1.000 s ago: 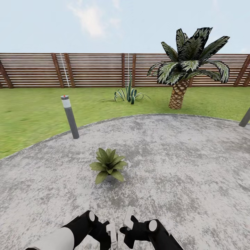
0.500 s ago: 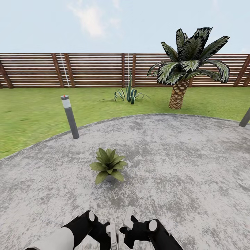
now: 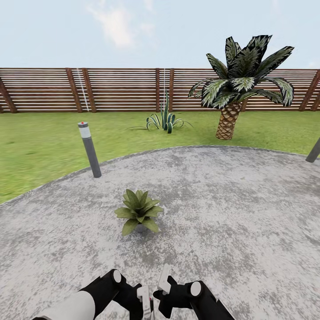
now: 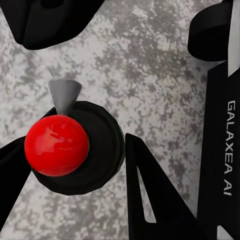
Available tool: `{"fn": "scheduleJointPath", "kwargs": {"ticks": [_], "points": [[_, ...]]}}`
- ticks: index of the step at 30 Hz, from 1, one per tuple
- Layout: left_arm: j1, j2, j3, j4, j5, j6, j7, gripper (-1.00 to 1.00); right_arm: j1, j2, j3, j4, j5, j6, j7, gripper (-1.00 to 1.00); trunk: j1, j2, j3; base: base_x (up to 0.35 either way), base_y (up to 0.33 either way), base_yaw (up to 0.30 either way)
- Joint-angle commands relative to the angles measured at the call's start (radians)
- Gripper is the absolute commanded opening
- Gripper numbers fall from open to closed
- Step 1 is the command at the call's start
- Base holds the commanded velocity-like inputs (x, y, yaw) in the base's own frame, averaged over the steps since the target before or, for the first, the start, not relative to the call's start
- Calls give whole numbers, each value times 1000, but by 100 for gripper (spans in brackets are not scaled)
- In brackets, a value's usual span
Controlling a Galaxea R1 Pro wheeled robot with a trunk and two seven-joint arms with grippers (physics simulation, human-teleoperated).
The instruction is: Pick up the pesticide atomizer in the garden and spray insectifuge to fully cover both potted plants in the garden.
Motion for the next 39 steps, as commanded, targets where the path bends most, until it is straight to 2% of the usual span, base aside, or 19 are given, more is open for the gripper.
{"fn": "scheduleJointPath", "kwargs": {"ticks": [1,9,11,22,28,39], "points": [[0,0,3,-1,-10,-10,-1,-100,0,0,-1,-1,10,-4,2,-100,0,0,-1,0,0,0],[0,-3,4,-2,-7,-10,-1,-100,0,0,-1,-1,10,-4,2,-100,0,0,-1,0,0,0],[0,-2,4,-1,-6,-50,-2,-100,0,0,-1,-1,10,-5,1,-100,0,0,-1,0,0,0],[-1,-2,4,-1,-6,-53,-3,-100,0,0,-1,-1,10,-5,1,-100,0,0,-1,0,0,0],[-1,-2,1,-1,45,-57,-4,-100,0,0,-1,0,10,-5,1,-100,0,0,-1,0,0,0],[-1,-1,-1,-1,52,-58,-4,-100,0,0,-1,0,10,-4,1,-100,0,0,-1,0,0,0]]}}
